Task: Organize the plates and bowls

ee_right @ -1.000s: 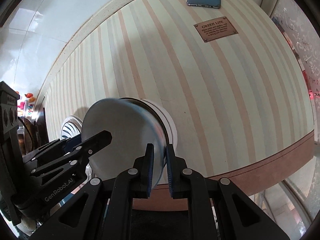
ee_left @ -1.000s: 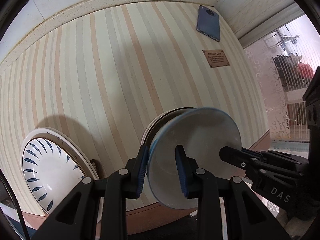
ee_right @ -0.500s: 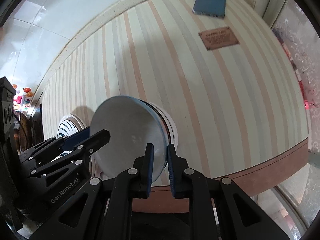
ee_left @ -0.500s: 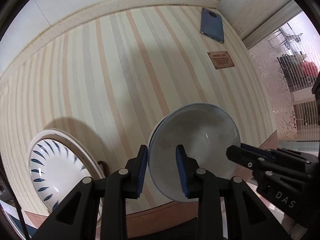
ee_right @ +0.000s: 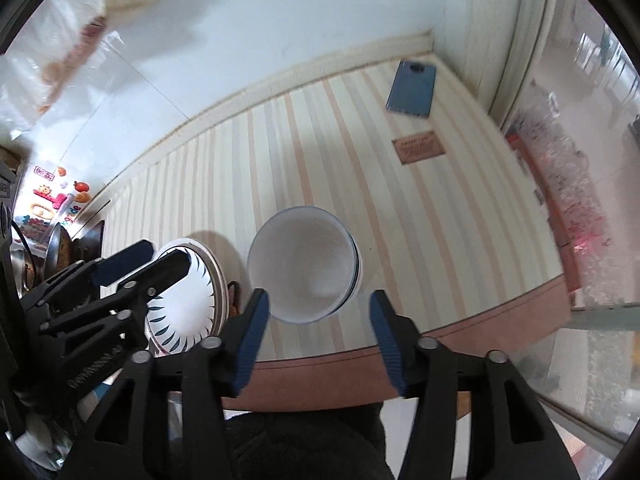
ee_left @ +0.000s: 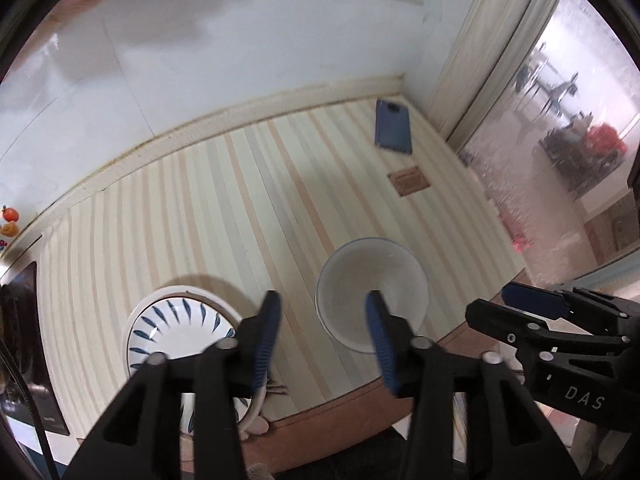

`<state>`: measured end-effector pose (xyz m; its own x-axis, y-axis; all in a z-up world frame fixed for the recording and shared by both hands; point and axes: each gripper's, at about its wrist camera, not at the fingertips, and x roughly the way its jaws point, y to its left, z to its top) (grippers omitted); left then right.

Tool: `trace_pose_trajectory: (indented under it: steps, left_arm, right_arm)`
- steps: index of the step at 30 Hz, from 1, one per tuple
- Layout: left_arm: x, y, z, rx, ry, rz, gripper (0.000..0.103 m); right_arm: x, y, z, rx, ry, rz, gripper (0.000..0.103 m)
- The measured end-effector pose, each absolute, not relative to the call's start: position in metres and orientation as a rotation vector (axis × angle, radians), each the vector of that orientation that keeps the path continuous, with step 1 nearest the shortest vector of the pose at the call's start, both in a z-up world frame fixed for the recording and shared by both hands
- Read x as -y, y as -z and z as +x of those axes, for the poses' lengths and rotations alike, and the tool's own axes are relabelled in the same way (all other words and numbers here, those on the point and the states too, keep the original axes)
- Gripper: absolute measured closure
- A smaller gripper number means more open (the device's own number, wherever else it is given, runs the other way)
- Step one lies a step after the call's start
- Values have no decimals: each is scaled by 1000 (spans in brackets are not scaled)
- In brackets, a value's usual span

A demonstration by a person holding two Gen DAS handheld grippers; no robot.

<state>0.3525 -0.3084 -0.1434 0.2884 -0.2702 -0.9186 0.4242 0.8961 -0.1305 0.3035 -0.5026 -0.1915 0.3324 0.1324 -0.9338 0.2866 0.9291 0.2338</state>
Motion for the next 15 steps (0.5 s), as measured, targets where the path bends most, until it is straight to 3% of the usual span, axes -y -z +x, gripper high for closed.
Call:
trace_pose_trajectory:
  steps: [1,3,9,12,15]
  left_arm:
    - [305,138,350,-1190,470,140,39]
    - [296,127,343,-1178,490,120,27]
    - [274,94,323,-1113,523,106,19]
    - [266,81,316,-1093,550,90,5]
    - [259,70,310,-1075,563,69,5]
  right_arm:
    - [500,184,299,-1222,112,381,34]
    - [495,167,288,-1188,138,354,23]
    - [480,129,259,-1137,166,332,14]
    - [474,112,245,-1099,174,325,13]
    - [469,97,234,-1065,178,327,12]
